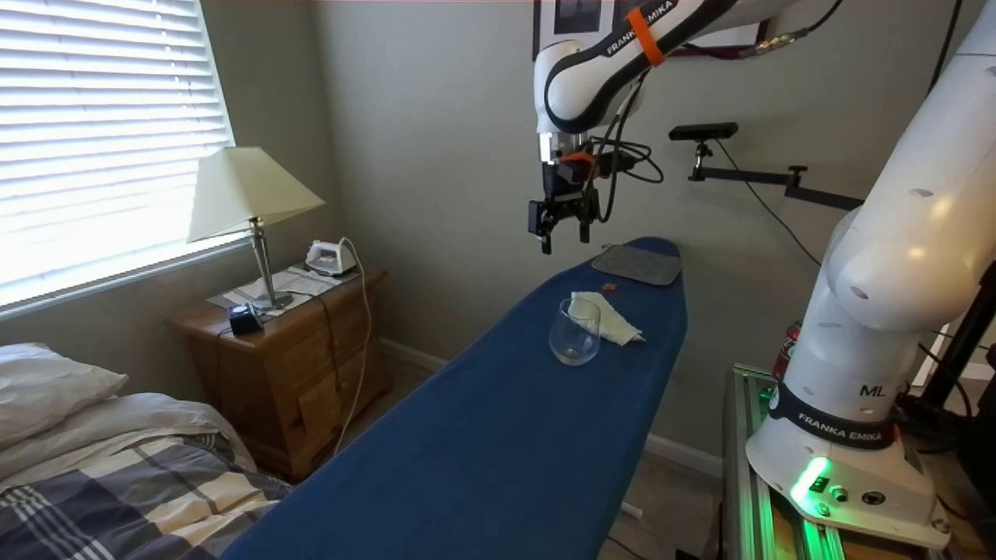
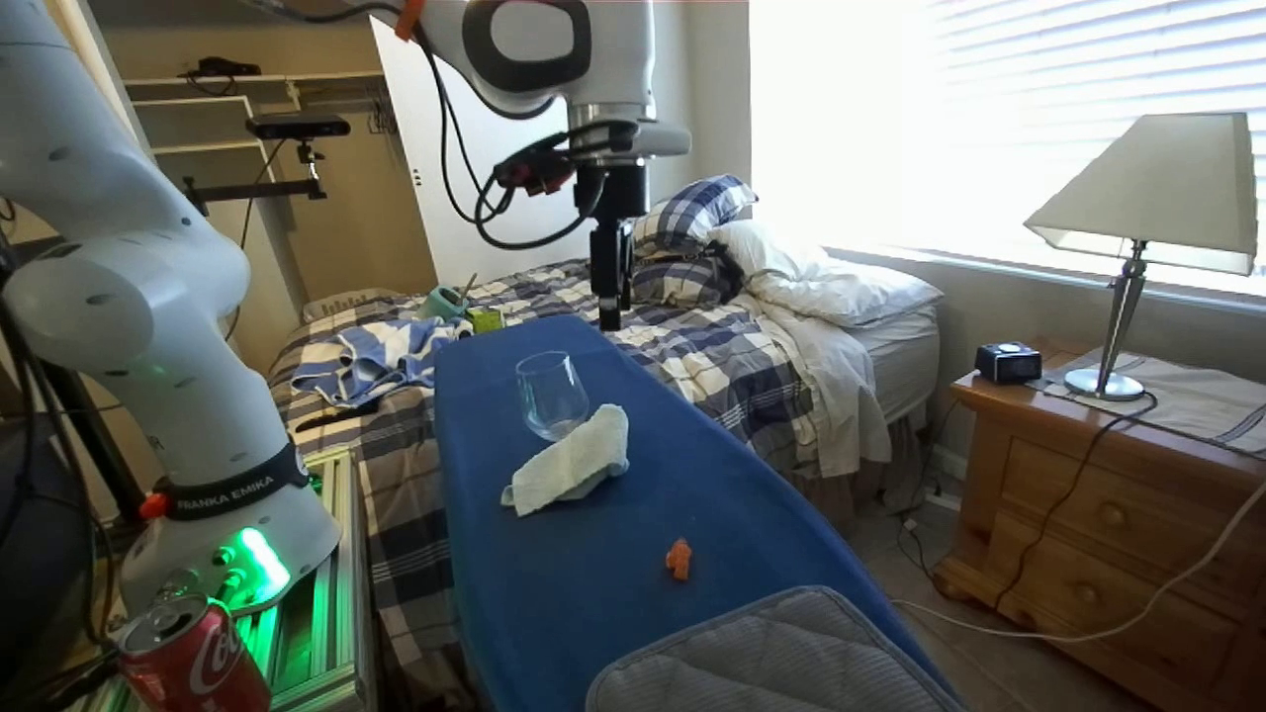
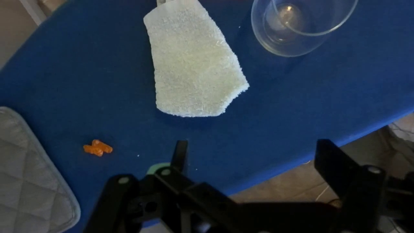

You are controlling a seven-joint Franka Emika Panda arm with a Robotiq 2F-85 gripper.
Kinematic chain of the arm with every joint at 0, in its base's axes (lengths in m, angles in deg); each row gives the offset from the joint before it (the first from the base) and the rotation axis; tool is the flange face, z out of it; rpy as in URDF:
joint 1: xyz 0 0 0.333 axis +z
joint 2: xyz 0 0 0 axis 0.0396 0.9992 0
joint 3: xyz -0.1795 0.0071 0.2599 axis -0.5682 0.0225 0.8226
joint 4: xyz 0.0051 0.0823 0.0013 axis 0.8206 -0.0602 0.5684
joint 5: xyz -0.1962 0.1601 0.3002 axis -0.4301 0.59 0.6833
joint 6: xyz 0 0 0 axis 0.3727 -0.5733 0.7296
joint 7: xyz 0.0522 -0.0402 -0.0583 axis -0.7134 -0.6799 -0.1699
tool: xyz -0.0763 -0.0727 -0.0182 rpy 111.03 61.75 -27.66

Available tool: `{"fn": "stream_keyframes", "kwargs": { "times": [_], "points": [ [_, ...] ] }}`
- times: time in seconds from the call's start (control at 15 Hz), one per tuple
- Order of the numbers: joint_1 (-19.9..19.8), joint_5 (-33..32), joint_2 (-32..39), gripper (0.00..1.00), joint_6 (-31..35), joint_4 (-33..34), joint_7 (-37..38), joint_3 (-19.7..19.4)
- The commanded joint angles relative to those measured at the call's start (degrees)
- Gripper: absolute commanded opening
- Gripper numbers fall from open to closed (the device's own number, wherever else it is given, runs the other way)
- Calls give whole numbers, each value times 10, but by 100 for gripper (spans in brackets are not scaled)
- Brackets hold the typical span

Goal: Put the towel over the glass cup then push the towel into the glass cup.

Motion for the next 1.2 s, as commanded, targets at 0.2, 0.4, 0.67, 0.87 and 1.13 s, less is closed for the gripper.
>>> {"fn": "stream_keyframes", "kwargs": {
  "times": [0.2, 0.4, 0.67, 0.87, 1.13],
  "points": [
    [-1, -2, 91, 100, 31, -4, 71, -10],
    [1, -1, 120, 100, 36, -5, 79, -18],
    [4, -9, 149, 87, 35, -5, 89, -29],
    [7, -15, 160, 59, 44, -7, 96, -35],
    [15, -31, 155, 31, 68, -13, 111, -38]
  ]
}}
